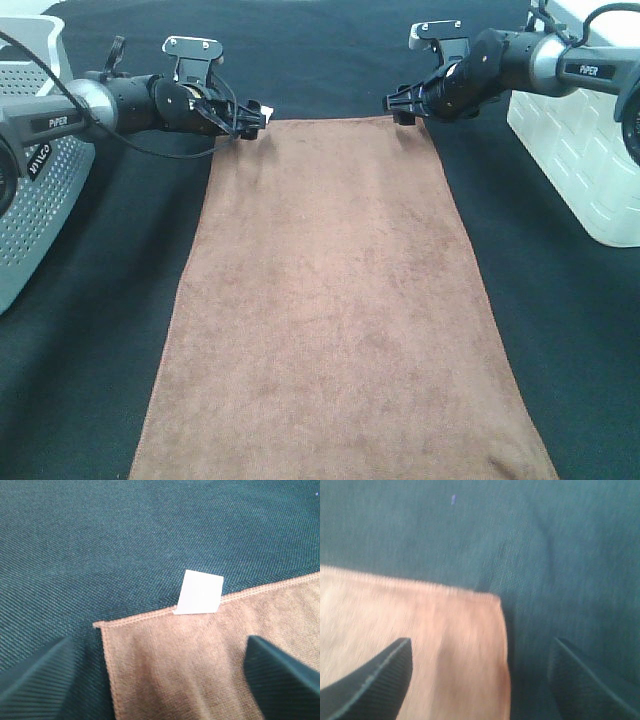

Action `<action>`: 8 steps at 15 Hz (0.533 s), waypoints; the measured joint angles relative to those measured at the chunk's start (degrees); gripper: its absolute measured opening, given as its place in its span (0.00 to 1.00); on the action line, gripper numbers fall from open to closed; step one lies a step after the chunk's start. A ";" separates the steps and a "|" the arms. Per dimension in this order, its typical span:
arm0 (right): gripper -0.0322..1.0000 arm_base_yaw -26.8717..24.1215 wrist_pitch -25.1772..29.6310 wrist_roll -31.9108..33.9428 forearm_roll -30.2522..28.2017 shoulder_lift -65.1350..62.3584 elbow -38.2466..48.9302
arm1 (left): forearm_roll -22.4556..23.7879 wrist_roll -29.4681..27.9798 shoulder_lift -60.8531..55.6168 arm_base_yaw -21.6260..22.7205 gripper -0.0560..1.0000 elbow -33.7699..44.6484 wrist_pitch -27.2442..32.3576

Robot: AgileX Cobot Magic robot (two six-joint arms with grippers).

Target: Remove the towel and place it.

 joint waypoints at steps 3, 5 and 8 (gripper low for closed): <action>0.70 0.00 6.82 0.11 1.55 -6.36 0.00 | 2.01 0.00 -5.10 0.00 0.90 0.00 9.17; 0.72 0.00 14.44 0.57 2.64 -12.61 0.00 | 2.52 0.00 -11.12 0.00 0.90 0.00 18.74; 0.72 -0.74 27.16 3.32 3.04 -22.75 0.00 | 6.13 -1.78 -22.00 0.74 0.90 0.00 33.06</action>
